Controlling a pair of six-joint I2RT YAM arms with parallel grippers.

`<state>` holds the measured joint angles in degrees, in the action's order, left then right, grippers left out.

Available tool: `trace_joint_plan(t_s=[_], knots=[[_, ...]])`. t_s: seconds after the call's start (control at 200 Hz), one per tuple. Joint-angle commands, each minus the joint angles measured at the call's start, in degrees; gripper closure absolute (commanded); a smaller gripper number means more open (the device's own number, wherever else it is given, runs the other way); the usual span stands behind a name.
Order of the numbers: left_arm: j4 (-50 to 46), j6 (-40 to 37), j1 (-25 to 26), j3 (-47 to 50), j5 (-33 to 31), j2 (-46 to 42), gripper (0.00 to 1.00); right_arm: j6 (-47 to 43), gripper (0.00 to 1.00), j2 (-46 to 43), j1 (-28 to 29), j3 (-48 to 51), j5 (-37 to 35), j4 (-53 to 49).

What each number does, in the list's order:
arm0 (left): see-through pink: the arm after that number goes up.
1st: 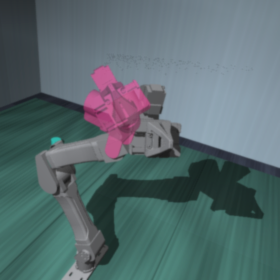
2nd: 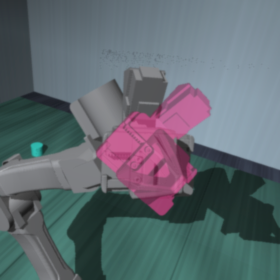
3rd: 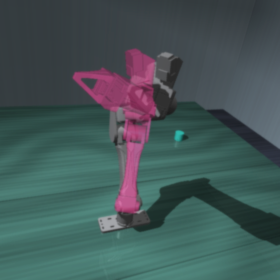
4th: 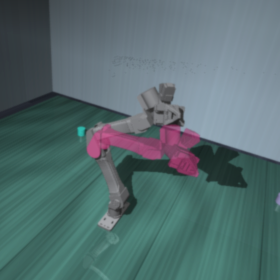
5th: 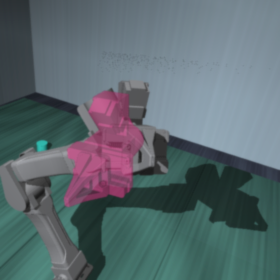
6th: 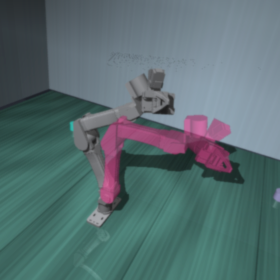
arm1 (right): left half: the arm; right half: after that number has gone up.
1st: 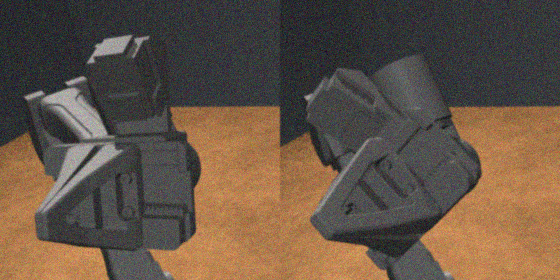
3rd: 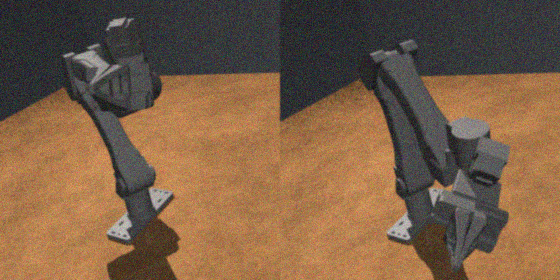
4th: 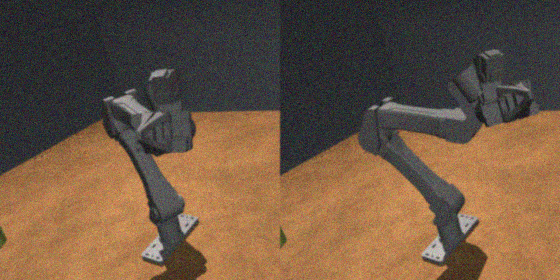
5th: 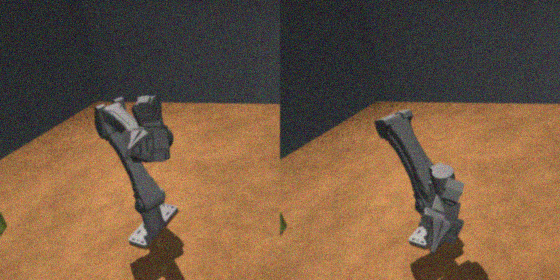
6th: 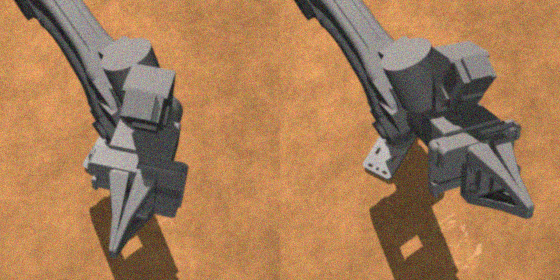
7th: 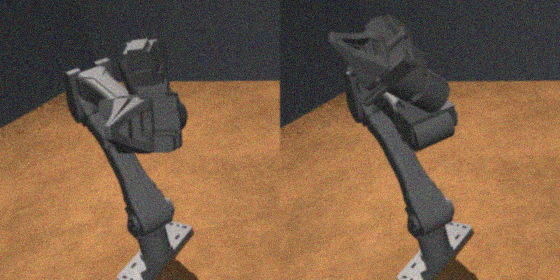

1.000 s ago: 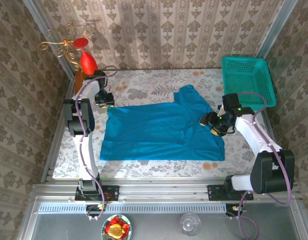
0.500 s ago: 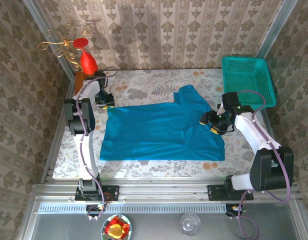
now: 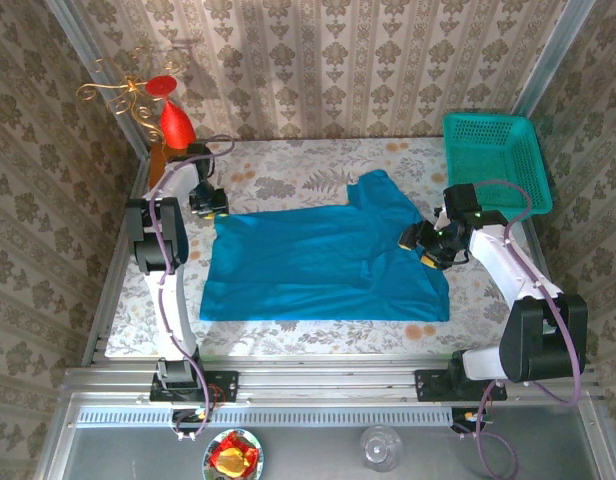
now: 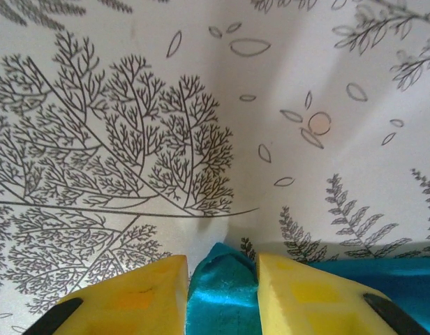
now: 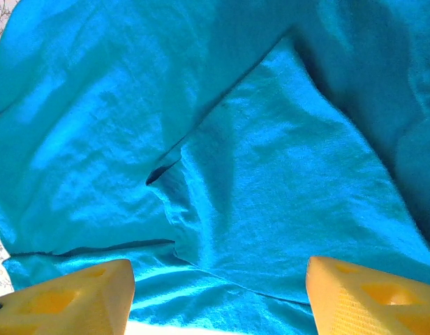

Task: Fold the inside-out t-shirt
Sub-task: Fold the T-shirt at the center of the table.

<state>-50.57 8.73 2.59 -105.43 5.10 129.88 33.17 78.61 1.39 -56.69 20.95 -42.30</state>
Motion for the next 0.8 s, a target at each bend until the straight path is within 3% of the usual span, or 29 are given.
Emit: trace_joint_plan(t_s=[0.0, 0.405, 0.58, 0.795], knots=[[-0.86, -1.09, 0.05, 0.92, -1.0, -2.29, 0.68, -0.65, 0.33, -0.91, 0.37, -1.12, -1.09, -1.55], [-0.53, -1.15, -1.05, 1.61, 0.56, -0.23, 0.7, -0.73, 0.33, 0.02, 0.37, -0.97, -1.12, -0.68], [-0.73, -1.08, -1.1, 0.43, 0.67, 1.23, 0.8, -2.0, 0.33, 4.64, 0.46, -2.53, -2.03, 1.3], [0.64, -0.98, -0.27, 0.65, 0.75, 0.48, 0.89, -8.43, 0.35, 11.94, 0.46, -8.78, -8.73, 3.03]])
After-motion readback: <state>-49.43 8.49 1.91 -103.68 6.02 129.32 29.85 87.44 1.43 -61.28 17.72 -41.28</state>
